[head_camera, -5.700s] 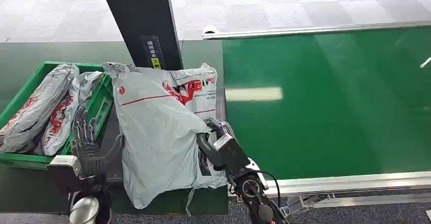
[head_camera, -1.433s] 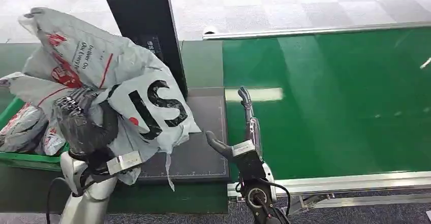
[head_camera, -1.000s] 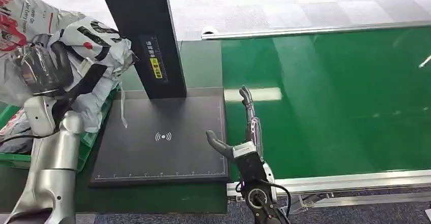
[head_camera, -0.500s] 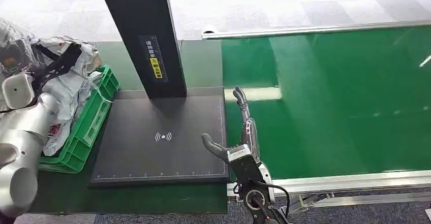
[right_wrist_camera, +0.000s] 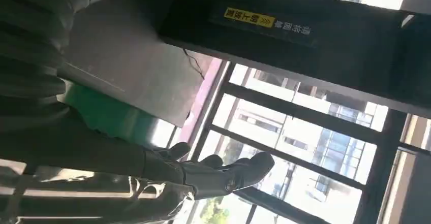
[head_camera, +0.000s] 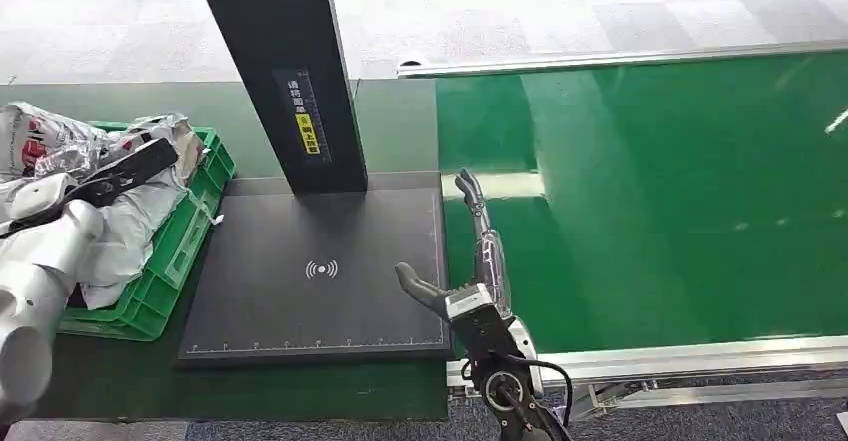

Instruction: Moved the parcel from conveyor to table for the left to box.

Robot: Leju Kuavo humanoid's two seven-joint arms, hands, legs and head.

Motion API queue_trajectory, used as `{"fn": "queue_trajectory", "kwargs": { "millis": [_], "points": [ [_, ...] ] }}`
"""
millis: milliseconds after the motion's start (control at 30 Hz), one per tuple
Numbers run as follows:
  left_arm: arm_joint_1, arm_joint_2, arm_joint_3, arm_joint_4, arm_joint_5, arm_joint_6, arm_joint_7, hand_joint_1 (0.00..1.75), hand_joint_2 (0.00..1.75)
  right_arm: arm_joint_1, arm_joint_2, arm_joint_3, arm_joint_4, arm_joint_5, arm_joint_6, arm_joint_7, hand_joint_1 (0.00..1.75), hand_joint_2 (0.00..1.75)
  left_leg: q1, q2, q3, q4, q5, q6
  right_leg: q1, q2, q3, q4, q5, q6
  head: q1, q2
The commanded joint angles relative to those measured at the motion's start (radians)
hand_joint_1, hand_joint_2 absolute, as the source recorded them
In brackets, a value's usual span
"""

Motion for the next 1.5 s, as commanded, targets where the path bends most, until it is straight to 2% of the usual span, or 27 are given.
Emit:
{"fn": "queue_trajectory", "kwargs": {
  "millis": [33, 200, 333, 467, 500, 567, 700, 733, 800, 867, 900, 967, 1000, 1033, 1067, 1100, 1167, 1200, 1233, 1267, 1333, 1367, 1400, 1433, 1500],
  "points": [
    [-0.01, 0.007, 0.046, 0.083, 0.008, 0.028, 0.016, 0.0, 1.75, -0.024, -0.023, 0.001, 0.038, 0.01, -0.008, 0.017, 0.0, 1.75, 0.0, 0.001, 0.003, -0.001, 0.0, 0.001, 0.0, -0.001, 0.002, -0.002, 0.0, -0.001, 0.0, 0.0],
    [-0.019, 0.005, 0.05, 0.083, 0.002, 0.094, 0.019, 0.0, 1.75, -0.016, -0.025, 0.0, 0.032, 0.02, -0.011, 0.025, 0.0, 1.75, 0.0, 0.0, 0.003, -0.002, 0.0, 0.001, 0.0, -0.002, 0.004, -0.002, 0.0, -0.001, 0.0, 0.0],
    [-0.027, 0.002, 0.112, 0.075, 0.051, 0.2, 0.02, 0.0, 1.75, -0.01, -0.018, -0.002, 0.022, 0.031, -0.015, 0.031, 0.0, 1.75, 0.0, -0.001, 0.003, -0.002, 0.0, 0.001, 0.001, -0.003, 0.003, -0.002, 0.0, -0.001, 0.0, 0.0],
    [-0.027, -0.004, 0.205, 0.05, 0.155, 0.324, -0.055, 0.0, 1.75, 0.0, -0.017, -0.014, 0.013, 0.04, -0.029, 0.042, 0.0, 1.75, 0.0, 0.0, 0.002, -0.001, 0.0, 0.001, 0.001, -0.002, 0.002, -0.001, 0.0, -0.001, 0.0, 0.0],
    [-0.027, -0.004, 0.205, 0.05, 0.155, 0.324, -0.055, 0.0, 1.75, 0.0, -0.017, -0.014, 0.013, 0.04, -0.029, 0.042, 0.0, 1.75, 0.0, 0.0, 0.001, 0.0, 0.0, 0.001, 0.0, -0.002, 0.001, -0.001, 0.0, -0.001, 0.0, 0.0],
    [-0.018, -0.007, 0.209, 0.016, 0.18, 0.415, -0.139, 0.0, 1.75, 0.004, -0.014, -0.026, 0.016, 0.043, -0.039, 0.045, 0.0, 1.75, 0.0, -0.001, 0.001, -0.001, 0.0, 0.001, 0.001, -0.002, 0.002, -0.001, 0.0, -0.001, 0.0, 0.0],
    [0.005, -0.025, 0.197, -0.027, 0.192, 0.486, -0.191, 0.0, 1.75, 0.002, -0.013, -0.026, 0.026, 0.07, -0.063, 0.047, 0.0, 1.75, 0.0, -0.001, 0.001, -0.001, 0.0, 0.001, 0.001, -0.003, 0.001, -0.001, 0.0, -0.001, 0.0, 0.0],
    [0.029, -0.041, 0.188, -0.073, 0.212, 0.548, -0.232, 0.0, 1.75, 0.002, -0.011, -0.027, 0.03, 0.073, -0.064, 0.049, 0.0, 1.75, 0.0, -0.002, 0.001, -0.001, 0.0, 0.001, 0.001, -0.003, 0.001, -0.001, 0.0, -0.001, 0.0, 0.0],
    [0.045, -0.059, 0.188, -0.098, 0.24, 0.565, -0.258, 0.0, 1.75, 0.003, -0.011, -0.029, 0.031, 0.074, -0.068, 0.05, 0.0, 1.75, 0.0, -0.002, 0.002, -0.001, 0.001, 0.001, 0.0, -0.004, 0.002, -0.002, 0.0, -0.001, 0.0, 0.0],
    [0.1, -0.1, 0.192, -0.197, 0.354, 0.588, -0.361, 0.0, 1.75, 0.009, -0.009, -0.038, 0.025, 0.077, -0.079, 0.051, 0.0, 1.75, 0.0, -0.003, 0.003, -0.002, 0.001, 0.002, 0.001, -0.006, 0.004, -0.003, 0.0, -0.001, 0.0, 0.0],
    [0.114, -0.107, 0.182, -0.216, 0.358, 0.589, -0.355, 0.0, 1.75, 0.01, -0.011, -0.039, 0.021, 0.077, -0.077, 0.051, 0.0, 1.75, 0.0, -0.002, 0.002, -0.001, 0.001, 0.001, 0.0, -0.004, 0.002, -0.002, 0.0, -0.001, 0.0, 0.0],
    [0.228, -0.17, 0.172, -0.414, 0.597, 0.569, -0.538, 0.0, 1.75, 0.021, -0.01, -0.056, 0.009, 0.083, -0.09, 0.052, 0.0, 1.75, 0.0, -0.004, 0.003, -0.003, 0.001, 0.002, 0.001, -0.007, 0.005, -0.004, 0.0, -0.001, 0.0, 0.0],
    [0.296, -0.182, 0.13, -0.495, 0.626, 0.576, -0.511, 0.0, 1.75, 0.026, -0.011, -0.061, 0.004, 0.084, -0.085, 0.052, 0.0, 1.75, -0.001, -0.004, 0.003, -0.002, 0.001, 0.001, 0.0, -0.005, 0.003, -0.003, 0.0, 0.0, 0.0, 0.0],
    [0.369, -0.198, 0.083, -0.595, 0.679, 0.559, -0.56, 0.0, 1.75, 0.021, -0.008, -0.069, 0.007, 0.085, -0.09, 0.053, 0.0, 1.75, -0.001, -0.002, 0.003, -0.003, 0.001, 0.001, -0.001, -0.004, 0.003, -0.003, 0.0, 0.0, 0.0, 0.0],
    [0.451, -0.246, 0.051, -0.728, 0.84, 0.444, -0.635, 0.0, 1.75, 0.018, -0.007, -0.082, 0.01, 0.083, -0.09, 0.058, 0.0, 1.75, -0.001, -0.003, 0.004, -0.004, 0.001, 0.002, -0.001, -0.005, 0.005, -0.004, 0.0, 0.0, 0.0, 0.0],
    [0.523, -0.273, 0.011, -0.82, 0.839, 0.466, -0.604, 0.0, 1.75, 0.014, -0.008, -0.094, 0.012, 0.083, -0.08, 0.057, 0.0, 1.75, -0.002, -0.002, 0.003, -0.003, 0.001, 0.001, -0.001, -0.003, 0.003, -0.003, 0.0, 0.0, 0.0, 0.0],
    [0.662, -0.326, -0.065, -0.988, 1.095, 0.191, -0.643, 0.0, 1.75, 0.023, -0.012, -0.122, 0.016, 0.085, -0.079, 0.065, 0.0, 1.75, -0.002, -0.003, 0.004, -0.004, 0.0, 0.002, -0.002, -0.005, 0.004, -0.004, -0.001, 0.0, 0.0, 0.0],
    [0.717, -0.347, -0.102, -1.039, 1.091, 0.223, -0.643, 0.0, 1.75, 0.029, -0.014, -0.136, 0.018, 0.081, -0.073, 0.059, 0.0, 1.75, -0.002, -0.003, 0.006, -0.005, 0.0, 0.002, -0.001, -0.006, 0.007, -0.006, -0.001, 0.0, -0.001, 0.0],
    [0.781, -0.346, -0.147, -1.082, 1.229, 0.051, -0.631, 0.0, 1.75, 0.036, -0.015, -0.154, 0.024, 0.053, -0.058, 0.055, 0.0, 1.75, -0.003, -0.003, 0.005, -0.004, 0.0, 0.002, -0.002, -0.005, 0.005, -0.005, -0.001, 0.001, 0.0, 0.0],
    [0.856, -0.386, -0.158, -1.121, 1.431, -0.116, -0.639, 0.0, 1.75, 0.046, -0.016, -0.174, 0.03, 0.0, -0.027, 0.041, 0.0, 1.75, -0.003, -0.004, 0.006, -0.005, 0.0, 0.003, -0.002, -0.006, 0.007, -0.006, -0.001, 0.001, 0.0, 0.0],
    [0.943, -0.419, -0.209, -1.138, 1.398, -0.061, -0.681, 0.0, 1.75, 0.059, -0.019, -0.207, 0.052, -0.063, -0.002, 0.012, 0.0, 1.75, -0.004, -0.002, 0.008, -0.005, -0.001, 0.003, -0.003, -0.004, 0.008, -0.007, -0.001, 0.001, 0.0, 0.0],
    [0.975, -0.466, -0.22, -1.125, 1.504, -0.111, -0.67, 0.0, 1.75, 0.081, -0.021, -0.235, 0.046, -0.135, 0.043, -0.002, 0.0, 1.75, -0.006, -0.001, 0.009, -0.006, -0.002, 0.004, -0.005, -0.003, 0.009, -0.007, -0.002, 0.002, 0.0, 0.0],
    [0.984, -0.471, -0.242, -1.115, 1.502, -0.103, -0.682, 0.0, 1.75, 0.088, -0.027, -0.239, 0.049, -0.142, 0.053, -0.01, 0.0, 1.75, -0.005, -0.001, 0.004, -0.003, -0.003, 0.004, -0.004, -0.002, 0.005, -0.005, -0.002, 0.002, 0.0, 0.0],
    [0.995, -0.495, -0.242, -1.098, 1.546, -0.109, -0.663, 0.0, 1.75, 0.097, -0.024, -0.254, 0.049, -0.182, 0.082, -0.008, 0.0, 1.75, -0.006, -0.002, 0.008, -0.006, -0.003, 0.005, -0.005, -0.004, 0.009, -0.008, -0.003, 0.003, 0.0, 0.0],
    [1.011, -0.524, -0.276, -1.039, 1.534, -0.071, -0.666, 0.0, 1.75, 0.119, -0.031, -0.275, 0.058, -0.21, 0.104, -0.01, 0.0, 1.75, -0.006, -0.001, 0.007, -0.004, -0.005, 0.005, -0.005, -0.003, 0.008, -0.007, -0.003, 0.002, 0.0, 0.0]
  ]
}}
